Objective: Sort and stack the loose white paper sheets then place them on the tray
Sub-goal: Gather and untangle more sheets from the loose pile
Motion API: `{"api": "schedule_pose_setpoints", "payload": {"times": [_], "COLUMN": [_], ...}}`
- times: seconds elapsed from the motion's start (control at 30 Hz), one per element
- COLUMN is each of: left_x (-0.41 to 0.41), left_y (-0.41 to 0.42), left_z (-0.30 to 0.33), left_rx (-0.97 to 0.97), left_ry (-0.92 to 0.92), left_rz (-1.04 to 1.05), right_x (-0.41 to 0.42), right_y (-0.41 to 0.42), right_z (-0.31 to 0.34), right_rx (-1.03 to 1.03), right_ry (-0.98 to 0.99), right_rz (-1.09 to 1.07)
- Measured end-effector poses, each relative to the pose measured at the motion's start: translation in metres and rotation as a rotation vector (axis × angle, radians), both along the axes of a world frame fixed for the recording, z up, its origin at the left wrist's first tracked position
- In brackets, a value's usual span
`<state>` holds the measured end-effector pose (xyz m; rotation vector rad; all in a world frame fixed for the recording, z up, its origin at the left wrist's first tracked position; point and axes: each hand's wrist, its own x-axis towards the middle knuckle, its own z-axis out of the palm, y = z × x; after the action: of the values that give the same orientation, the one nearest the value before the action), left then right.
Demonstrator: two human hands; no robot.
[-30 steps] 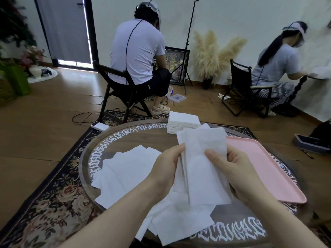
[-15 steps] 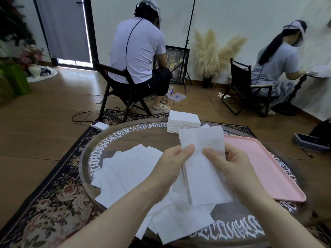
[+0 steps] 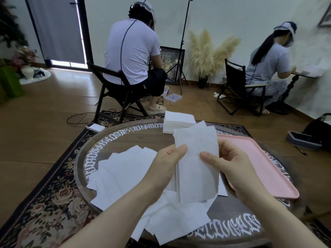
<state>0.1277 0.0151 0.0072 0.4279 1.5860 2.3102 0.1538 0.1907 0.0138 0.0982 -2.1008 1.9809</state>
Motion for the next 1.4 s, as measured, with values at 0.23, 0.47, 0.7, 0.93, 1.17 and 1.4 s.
{"api": "schedule_pose_setpoints", "payload": {"times": [0.23,0.47,0.7,0.93,1.17,1.4], "left_x": [0.002,-0.008,-0.008,-0.013,-0.014,-0.003], "left_y": [-0.001,-0.017,-0.018,-0.018,-0.015,-0.005], "left_z": [0.001,0.003,0.004,0.006,0.006,0.0], "left_rx": [-0.01,-0.029,-0.076,0.007,0.073,0.155], "left_ry": [0.061,0.099,0.096,0.073,-0.009,-0.104], "left_rz": [0.038,0.155,0.03,-0.005,0.018,0.146], "right_x": [0.003,0.005,0.009,0.004,-0.001,0.003], "right_y": [-0.003,0.033,0.031,0.029,0.023,0.0], "right_z": [-0.002,0.026,0.018,0.007,-0.007,-0.005], "right_rx": [0.071,-0.368,-0.245,-0.242,-0.162,-0.28], "right_ry": [0.182,0.103,-0.114,-0.164,-0.309,-0.11], "right_rz": [-0.122,-0.075,0.115,0.209,0.269,-0.001]}}
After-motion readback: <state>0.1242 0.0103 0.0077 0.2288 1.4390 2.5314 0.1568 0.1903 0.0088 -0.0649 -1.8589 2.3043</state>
